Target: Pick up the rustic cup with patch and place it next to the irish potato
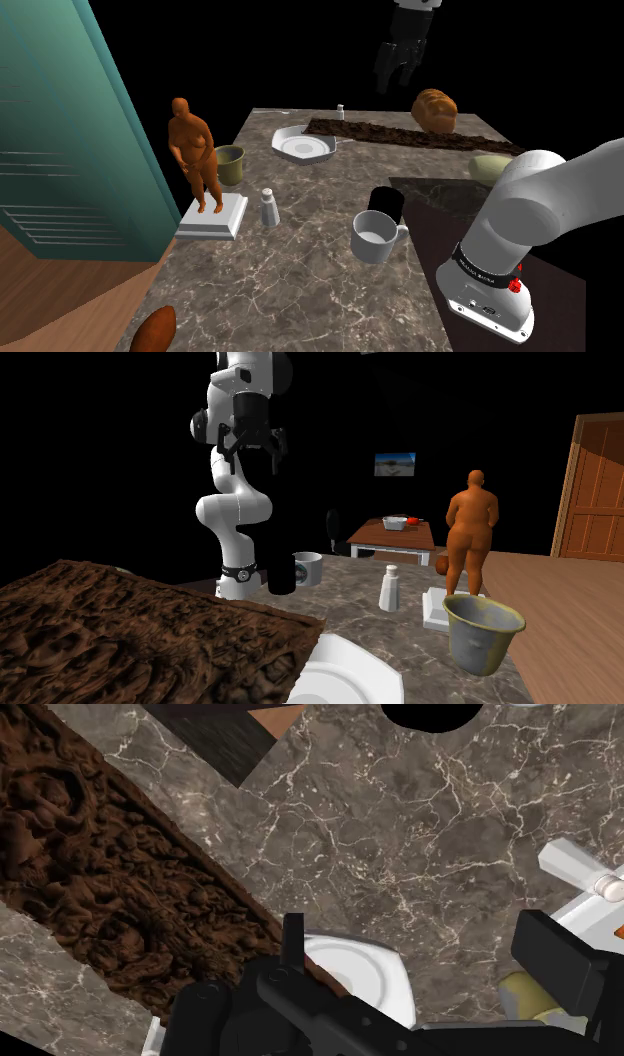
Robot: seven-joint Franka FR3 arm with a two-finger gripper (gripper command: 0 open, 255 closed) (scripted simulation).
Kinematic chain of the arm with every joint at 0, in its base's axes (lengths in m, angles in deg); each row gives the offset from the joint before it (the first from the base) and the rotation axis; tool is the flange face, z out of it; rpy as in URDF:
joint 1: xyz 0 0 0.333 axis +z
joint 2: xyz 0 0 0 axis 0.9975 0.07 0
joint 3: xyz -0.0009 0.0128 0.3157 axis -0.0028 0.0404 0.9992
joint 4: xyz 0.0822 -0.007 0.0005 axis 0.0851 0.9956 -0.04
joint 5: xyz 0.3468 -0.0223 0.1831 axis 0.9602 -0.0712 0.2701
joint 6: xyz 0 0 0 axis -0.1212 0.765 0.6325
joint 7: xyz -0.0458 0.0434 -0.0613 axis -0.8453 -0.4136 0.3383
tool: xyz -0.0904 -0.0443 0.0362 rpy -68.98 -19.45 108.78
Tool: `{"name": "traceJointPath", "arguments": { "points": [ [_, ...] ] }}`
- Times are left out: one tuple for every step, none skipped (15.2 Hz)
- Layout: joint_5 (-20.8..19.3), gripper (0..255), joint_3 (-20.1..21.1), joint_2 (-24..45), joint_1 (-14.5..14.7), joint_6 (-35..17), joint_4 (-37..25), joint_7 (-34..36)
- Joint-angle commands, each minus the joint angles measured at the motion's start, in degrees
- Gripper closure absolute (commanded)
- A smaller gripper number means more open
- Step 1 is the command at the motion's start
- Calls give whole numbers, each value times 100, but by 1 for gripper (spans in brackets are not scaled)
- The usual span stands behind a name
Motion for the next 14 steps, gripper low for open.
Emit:
{"name": "traceJointPath", "arguments": {
  "points": [
    [0,0,0,0,0,0,0,0],
    [24,0,-3,-73,19,-90,214,-15],
    [48,0,-7,-144,39,-180,425,-31],
    [72,0,-9,-213,59,-269,633,-47],
    [97,0,-12,-279,79,-358,839,-63],
    [122,0,-14,-343,100,-446,1042,-79],
    [148,0,-16,-406,122,-534,1243,-96],
    [174,0,-17,-465,144,-622,1441,-112],
    [201,0,-18,-523,167,-710,1637,-129],
    [228,0,-19,-578,191,-799,1831,-146],
    [255,0,-19,-631,216,-888,2023,-163],
    [284,0,-19,-682,242,-977,2213,-180],
    [313,0,-19,-730,269,-1068,2401,-196],
    [343,0,-18,-775,298,-1159,2588,-213]
  ]
}}
